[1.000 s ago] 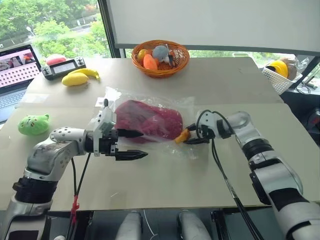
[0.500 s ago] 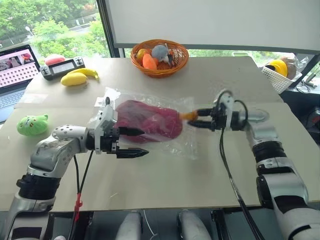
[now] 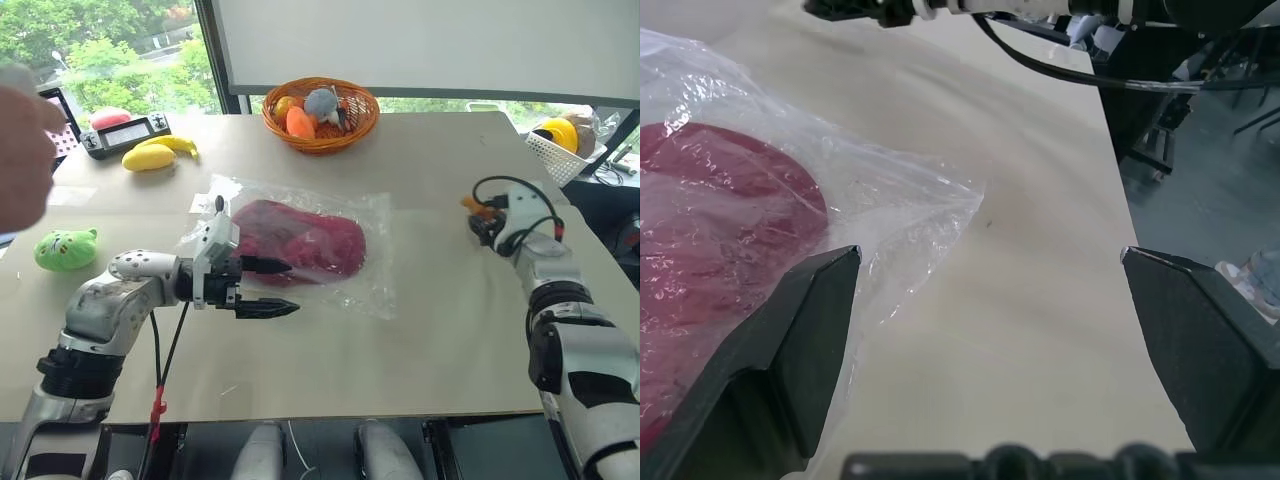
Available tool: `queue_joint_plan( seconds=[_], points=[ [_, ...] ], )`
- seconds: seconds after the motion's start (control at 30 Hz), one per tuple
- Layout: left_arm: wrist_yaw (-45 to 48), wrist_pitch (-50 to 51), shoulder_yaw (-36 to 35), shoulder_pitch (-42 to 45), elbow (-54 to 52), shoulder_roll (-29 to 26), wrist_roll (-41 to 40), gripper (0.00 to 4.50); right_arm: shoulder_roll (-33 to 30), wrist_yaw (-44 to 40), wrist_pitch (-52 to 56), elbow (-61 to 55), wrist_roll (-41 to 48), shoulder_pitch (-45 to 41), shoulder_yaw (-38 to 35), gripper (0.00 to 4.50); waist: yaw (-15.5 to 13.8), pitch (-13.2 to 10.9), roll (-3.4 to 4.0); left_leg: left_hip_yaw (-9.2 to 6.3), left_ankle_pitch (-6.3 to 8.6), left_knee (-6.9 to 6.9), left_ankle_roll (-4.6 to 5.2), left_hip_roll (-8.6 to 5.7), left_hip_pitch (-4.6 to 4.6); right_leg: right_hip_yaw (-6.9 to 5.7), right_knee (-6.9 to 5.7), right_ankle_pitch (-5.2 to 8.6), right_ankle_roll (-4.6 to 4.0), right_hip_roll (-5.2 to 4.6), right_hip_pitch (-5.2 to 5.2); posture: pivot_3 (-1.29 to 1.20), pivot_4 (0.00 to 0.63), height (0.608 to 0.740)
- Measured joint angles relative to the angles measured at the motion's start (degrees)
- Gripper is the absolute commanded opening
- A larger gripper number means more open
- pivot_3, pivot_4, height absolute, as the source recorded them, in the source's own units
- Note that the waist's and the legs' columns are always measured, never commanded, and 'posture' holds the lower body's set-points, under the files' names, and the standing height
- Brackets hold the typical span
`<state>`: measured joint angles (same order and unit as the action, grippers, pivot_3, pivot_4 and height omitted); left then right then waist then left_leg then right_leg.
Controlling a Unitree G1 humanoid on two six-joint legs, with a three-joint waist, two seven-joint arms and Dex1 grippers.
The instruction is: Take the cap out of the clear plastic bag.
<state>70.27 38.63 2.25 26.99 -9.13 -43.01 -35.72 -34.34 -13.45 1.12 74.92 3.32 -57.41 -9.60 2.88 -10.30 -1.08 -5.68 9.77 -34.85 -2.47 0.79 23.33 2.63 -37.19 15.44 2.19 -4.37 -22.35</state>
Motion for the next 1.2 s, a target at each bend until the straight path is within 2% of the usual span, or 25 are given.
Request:
queue_joint_plan(
  seconds=[0.17,0.37,0.6,0.97,1.0,1.03,1.13,1.2],
  points=[
    [-0.2,0.0,0.0,-0.2,-0.8,0.0,-0.1,4.5,-0.1,3.6,2.0,1.2,-0.3,0.7,-1.2,2.38,1.1,0.0,0.0,0.02,0.0,-0.04,0.0,0.0,-0.09,0.04,-0.02,0.0,0.0,0.01,0.1,0.0,0.15,0.733],
    [-1.0,0.2,-1.3,-0.1,-2.2,0.0,-0.8,4.5,0.0,4.8,3.1,1.2,0.4,0.9,-4.1,2.38,1.0,0.0,-0.01,0.01,0.0,-0.07,0.0,0.0,-0.07,0.03,-0.01,0.0,0.01,0.01,0.11,0.0,0.15,0.733],
    [-5.0,3.8,-7.1,4.2,-2.7,2.6,-8.4,4.5,0.1,4.9,3.5,1.0,0.9,1.4,-5.9,2.38,0.8,0.0,-0.01,-0.03,0.0,-0.1,0.0,-0.01,-0.08,-0.02,0.0,0.0,0.01,0.0,0.17,0.0,0.15,0.733],
    [-7.7,1.4,-7.8,2.1,-2.4,4.8,-7.1,4.5,0.9,4.8,3.8,0.9,1.4,1.1,-7.2,2.38,1.1,0.0,-0.01,-0.02,0.0,-0.08,0.0,-0.01,-0.09,0.0,0.01,0.0,0.01,0.01,0.17,0.0,0.15,0.733],
    [-7.7,1.4,-7.8,2.1,-2.4,4.9,-7.1,4.5,0.9,4.8,3.8,0.9,1.4,1.0,-7.2,3.35,1.1,0.0,-0.01,-0.02,0.0,-0.07,0.0,-0.01,-0.09,0.0,0.01,0.0,0.01,0.01,0.17,0.0,0.15,0.733],
    [-7.7,1.3,-7.7,2.1,-2.4,4.9,-7.1,4.5,0.9,4.8,3.8,0.9,1.4,1.0,-7.2,3.45,1.1,0.0,-0.01,-0.02,0.0,-0.07,0.0,0.0,-0.09,-0.01,0.01,0.0,0.01,0.01,0.17,0.0,0.15,0.733],
    [-7.6,1.3,-7.7,2.1,-2.4,4.9,-7.1,4.5,1.1,4.6,4.0,0.9,2.0,1.0,-8.0,4.47,1.3,0.0,-0.01,-0.01,0.0,-0.08,0.0,0.0,-0.1,0.01,0.0,0.0,0.01,0.02,0.16,0.0,0.15,0.733],
    [-7.6,1.3,-7.7,2.1,-2.4,4.9,-7.1,4.5,1.2,4.5,4.0,0.9,2.1,1.0,-8.2,4.47,1.5,0.0,-0.01,0.0,0.0,-0.07,0.0,0.01,-0.13,0.03,-0.01,0.0,0.01,0.03,0.16,0.0,0.15,0.733]
  ],
)
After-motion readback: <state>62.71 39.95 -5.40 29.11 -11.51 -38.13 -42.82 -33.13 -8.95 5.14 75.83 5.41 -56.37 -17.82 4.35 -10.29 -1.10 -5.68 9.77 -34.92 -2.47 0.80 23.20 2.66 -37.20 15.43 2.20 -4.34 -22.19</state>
